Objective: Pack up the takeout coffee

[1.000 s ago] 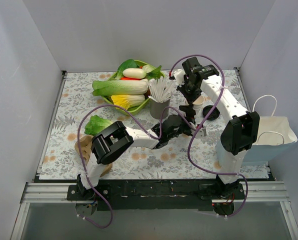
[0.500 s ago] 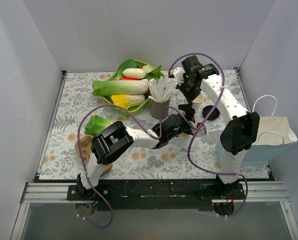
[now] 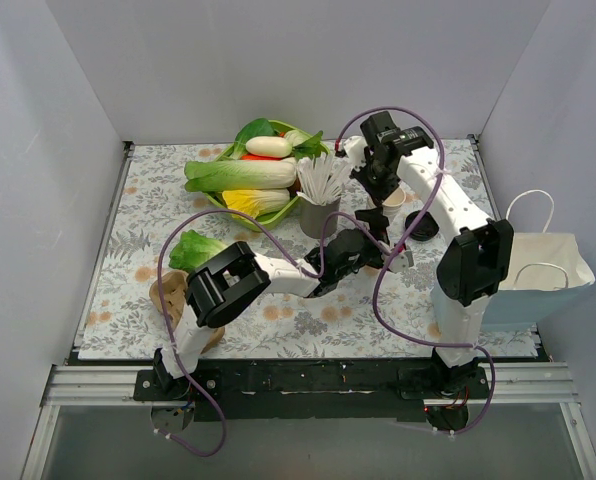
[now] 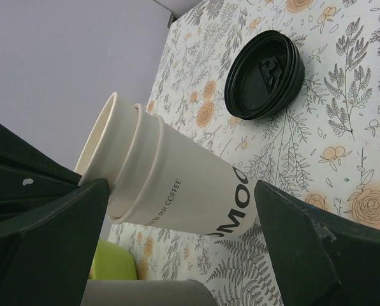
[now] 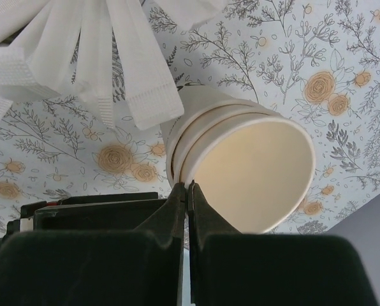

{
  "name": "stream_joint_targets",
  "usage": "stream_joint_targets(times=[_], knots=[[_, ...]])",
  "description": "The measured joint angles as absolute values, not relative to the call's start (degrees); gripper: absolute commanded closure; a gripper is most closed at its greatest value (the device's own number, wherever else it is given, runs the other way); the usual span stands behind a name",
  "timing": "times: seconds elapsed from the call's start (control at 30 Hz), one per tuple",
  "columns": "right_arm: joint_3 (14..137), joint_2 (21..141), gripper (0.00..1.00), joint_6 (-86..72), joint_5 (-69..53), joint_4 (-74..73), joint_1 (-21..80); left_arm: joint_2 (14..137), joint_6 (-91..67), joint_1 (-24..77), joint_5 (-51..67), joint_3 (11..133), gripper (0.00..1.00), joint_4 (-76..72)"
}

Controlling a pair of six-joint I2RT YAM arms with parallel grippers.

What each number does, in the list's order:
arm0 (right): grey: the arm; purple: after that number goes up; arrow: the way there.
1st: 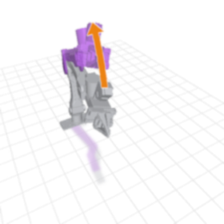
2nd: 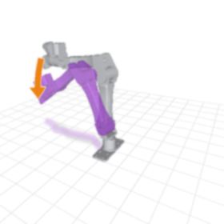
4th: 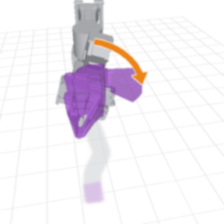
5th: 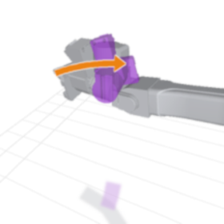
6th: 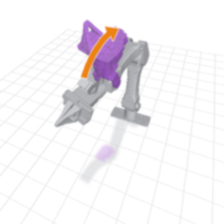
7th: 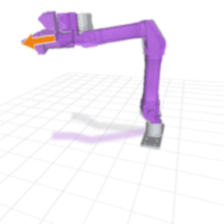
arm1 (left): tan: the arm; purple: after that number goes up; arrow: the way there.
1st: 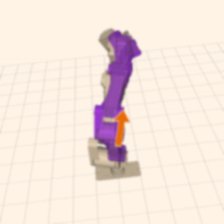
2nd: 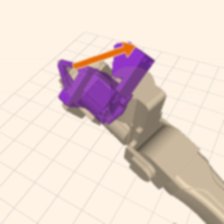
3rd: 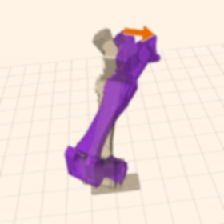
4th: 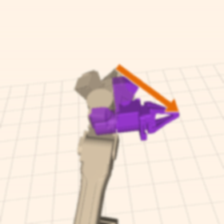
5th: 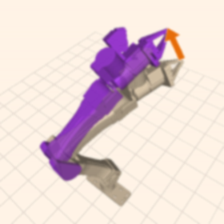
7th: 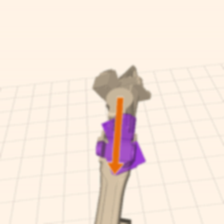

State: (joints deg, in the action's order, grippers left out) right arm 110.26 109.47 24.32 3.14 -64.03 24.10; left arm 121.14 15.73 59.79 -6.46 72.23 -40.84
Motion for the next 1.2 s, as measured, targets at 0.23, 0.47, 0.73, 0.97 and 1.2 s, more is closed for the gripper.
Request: stream_joint_targets(times=[0.23, 0.47, 0.73, 0.97, 1.2], knots=[[110.13, 110.17, 0.99, 24.88, 4.54, -63.99, 24.18, 122.23, 15.35, 59.77, -6.70, 72.23, 0.02, -41.67], [110.02, 110.39, 0.99, 26.28, 6.24, -63.92, 25.15, 123.79, 13.87, 59.75, -7.57, 72.10, 0.02, -41.04], [109.73, 110.37, 0.99, 27.64, 7.62, -63.99, 25.96, 123.79, 12.08, 59.35, -8.38, 72.10, 0.02, -41.69], [120.14, 111.94, 0.99, 28.05, 8.86, -68.42, 25.96, 123.79, 11.20, 59.29, -7.84, 72.05, 0.02, -42.04], [123.15, 111.96, 0.99, 28.05, 9.28, -70.89, 26.13, 123.42, 9.56, 58.94, -6.39, 71.61, 0.02, -41.82]])
